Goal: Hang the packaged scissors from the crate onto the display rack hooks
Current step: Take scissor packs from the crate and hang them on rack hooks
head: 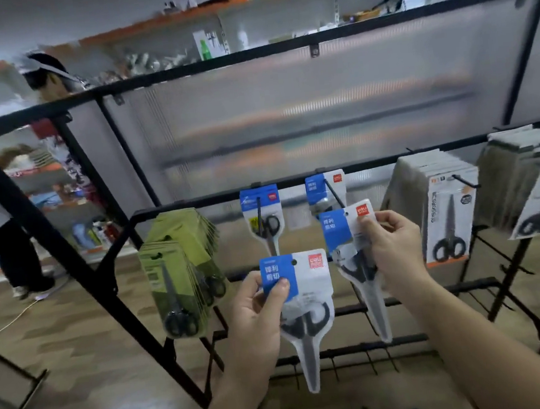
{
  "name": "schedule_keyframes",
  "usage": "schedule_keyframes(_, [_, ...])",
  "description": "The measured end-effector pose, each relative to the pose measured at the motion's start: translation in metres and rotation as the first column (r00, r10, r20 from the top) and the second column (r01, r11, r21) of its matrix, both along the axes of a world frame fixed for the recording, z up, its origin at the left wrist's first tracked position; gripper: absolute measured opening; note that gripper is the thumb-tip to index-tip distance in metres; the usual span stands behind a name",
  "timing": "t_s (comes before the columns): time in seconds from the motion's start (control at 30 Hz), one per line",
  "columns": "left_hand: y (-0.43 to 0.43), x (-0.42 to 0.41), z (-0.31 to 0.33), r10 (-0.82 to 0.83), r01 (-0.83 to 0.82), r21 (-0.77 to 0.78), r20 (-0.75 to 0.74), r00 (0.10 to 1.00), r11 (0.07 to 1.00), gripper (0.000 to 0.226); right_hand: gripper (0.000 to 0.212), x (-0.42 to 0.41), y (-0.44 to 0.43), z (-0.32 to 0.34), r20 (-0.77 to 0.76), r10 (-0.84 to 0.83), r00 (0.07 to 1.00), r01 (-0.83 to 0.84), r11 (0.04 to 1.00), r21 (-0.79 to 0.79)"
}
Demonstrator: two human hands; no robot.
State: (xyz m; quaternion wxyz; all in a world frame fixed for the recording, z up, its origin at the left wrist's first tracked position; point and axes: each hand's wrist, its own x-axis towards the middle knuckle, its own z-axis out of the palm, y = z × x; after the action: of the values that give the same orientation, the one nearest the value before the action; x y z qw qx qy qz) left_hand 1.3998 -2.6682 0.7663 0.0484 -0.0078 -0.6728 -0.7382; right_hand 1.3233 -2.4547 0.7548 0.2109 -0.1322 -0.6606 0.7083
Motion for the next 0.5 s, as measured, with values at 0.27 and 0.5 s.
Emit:
schedule_keyframes(0.27, [-0.002,0.001,-0.003,-0.08,0.079,0.038,0.015,0.997,0.996,0.01,0.021,0.005,-0.001,0.01,0.005,-0.075,0.997,0.075,0.996,0.055])
schedule_keyframes(0.5, [0.02,0.006,0.003,-0.06,0.059,0.041,0.016,0.998,0.997,0.009,0.023,0.004,0.007,0.008,0.024,-0.029,0.999,0.028,0.998,0.05])
